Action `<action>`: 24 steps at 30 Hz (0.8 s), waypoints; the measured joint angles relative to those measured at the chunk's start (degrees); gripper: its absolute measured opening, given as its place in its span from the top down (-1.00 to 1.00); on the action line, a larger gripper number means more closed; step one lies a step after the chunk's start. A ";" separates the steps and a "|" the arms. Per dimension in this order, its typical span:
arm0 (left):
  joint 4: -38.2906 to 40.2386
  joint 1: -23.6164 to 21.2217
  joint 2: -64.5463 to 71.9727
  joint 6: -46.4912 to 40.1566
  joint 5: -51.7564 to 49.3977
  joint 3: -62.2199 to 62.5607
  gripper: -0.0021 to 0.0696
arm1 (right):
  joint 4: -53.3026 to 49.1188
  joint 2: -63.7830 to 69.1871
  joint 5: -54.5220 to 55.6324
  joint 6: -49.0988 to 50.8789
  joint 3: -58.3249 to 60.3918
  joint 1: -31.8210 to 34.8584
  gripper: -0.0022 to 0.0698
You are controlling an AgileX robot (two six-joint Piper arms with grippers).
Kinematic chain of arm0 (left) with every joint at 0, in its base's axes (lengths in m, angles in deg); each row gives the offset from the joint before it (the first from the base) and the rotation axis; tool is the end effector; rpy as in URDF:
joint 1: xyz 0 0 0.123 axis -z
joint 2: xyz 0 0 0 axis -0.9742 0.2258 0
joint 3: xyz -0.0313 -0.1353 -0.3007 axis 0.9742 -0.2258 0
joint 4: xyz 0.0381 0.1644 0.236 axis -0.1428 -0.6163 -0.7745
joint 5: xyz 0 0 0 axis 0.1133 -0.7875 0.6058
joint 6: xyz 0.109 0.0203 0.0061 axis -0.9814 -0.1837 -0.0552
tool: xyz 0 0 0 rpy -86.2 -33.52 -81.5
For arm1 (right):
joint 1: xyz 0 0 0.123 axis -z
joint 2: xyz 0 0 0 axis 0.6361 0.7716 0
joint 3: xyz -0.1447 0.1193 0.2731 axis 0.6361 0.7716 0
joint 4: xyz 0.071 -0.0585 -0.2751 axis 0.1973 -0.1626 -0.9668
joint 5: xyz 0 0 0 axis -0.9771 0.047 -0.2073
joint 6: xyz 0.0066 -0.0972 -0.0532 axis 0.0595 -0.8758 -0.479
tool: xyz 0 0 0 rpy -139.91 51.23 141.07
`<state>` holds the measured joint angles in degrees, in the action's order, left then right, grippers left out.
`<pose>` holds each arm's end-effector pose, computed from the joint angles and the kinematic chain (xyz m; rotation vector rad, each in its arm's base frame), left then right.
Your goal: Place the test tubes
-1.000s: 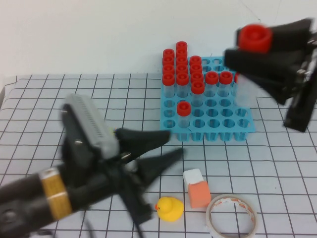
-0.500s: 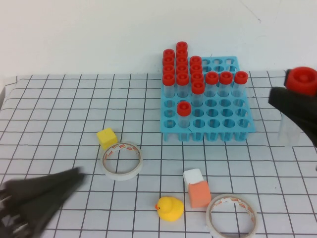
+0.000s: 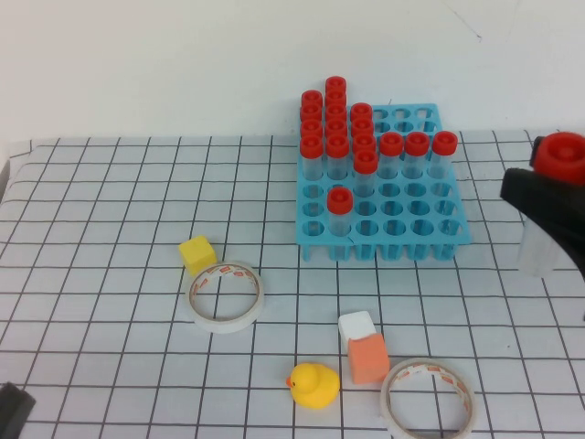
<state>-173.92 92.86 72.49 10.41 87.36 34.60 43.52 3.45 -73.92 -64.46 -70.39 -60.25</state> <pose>0.0459 -0.0416 0.2664 0.4511 1.3342 -0.3412 0.1920 0.1169 0.3745 -0.6811 1.5334 0.4948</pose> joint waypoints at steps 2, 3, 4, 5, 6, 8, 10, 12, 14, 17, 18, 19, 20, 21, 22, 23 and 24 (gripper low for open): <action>0.00 0.00 -0.94 0.00 1.05 -0.51 0.94 | 0.00 0.81 0.00 0.00 0.00 0.00 0.20; 0.00 0.00 -1.04 0.00 1.72 -0.65 0.94 | 0.00 1.43 0.00 0.00 0.00 0.00 0.20; 0.10 0.00 -1.09 0.00 2.65 -0.69 0.94 | 0.00 1.90 0.10 0.00 0.00 0.00 0.20; 0.10 0.00 -1.19 0.27 3.97 -0.79 0.94 | 0.00 2.45 0.10 0.00 0.00 0.00 0.20; 0.10 0.00 -1.29 0.89 5.22 -0.79 0.94 | 0.00 3.01 0.13 0.00 0.00 0.00 0.20; 0.10 0.00 -1.33 3.05 9.23 -0.83 0.94 | 0.00 4.09 0.13 0.00 0.00 0.00 0.20; 0.10 0.00 -1.37 4.41 12.83 -0.83 0.94 | 0.00 5.12 0.13 0.00 0.00 0.00 0.20; 1.17 0.00 -1.37 5.58 14.33 -0.83 0.94 | 0.00 5.86 0.13 0.00 0.00 0.00 0.20; 4.21 0.00 -1.37 7.45 12.32 -0.83 0.94 | 0.00 6.74 0.13 0.00 0.00 0.00 0.20; 6.33 0.00 -1.37 8.75 8.04 -0.83 0.94 | 0.03 7.53 0.13 0.00 0.00 0.00 0.20; 6.15 0.00 -1.37 8.86 7.31 -0.83 0.94 | 0.03 7.81 0.01 0.00 0.00 0.00 0.20; 5.35 0.00 -1.37 8.91 6.78 -0.83 0.94 | 0.03 7.93 -0.11 0.00 0.00 0.00 0.20; 4.30 -0.08 -1.37 9.00 6.45 -0.83 0.94 | 0.03 8.01 -0.08 0.00 0.00 0.00 0.20; 3.16 -0.08 -1.37 9.00 6.37 -0.83 0.94 | 0.03 8.07 -0.14 0.00 0.00 0.00 0.20; 2.05 -0.08 -1.37 9.00 6.37 -0.83 0.94 | 0.03 8.07 -0.23 0.00 0.00 0.00 0.20; 1.34 -0.08 -1.37 9.00 6.50 -0.83 0.94 | 0.14 8.07 -0.37 0.00 0.00 0.00 0.20; 0.88 -0.08 -1.37 9.00 6.71 -0.83 0.94 | 0.13 8.07 -0.37 0.00 0.00 0.00 0.20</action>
<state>-173.04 92.77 71.12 19.41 94.07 33.77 43.65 11.52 -74.29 -64.46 -70.39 -60.25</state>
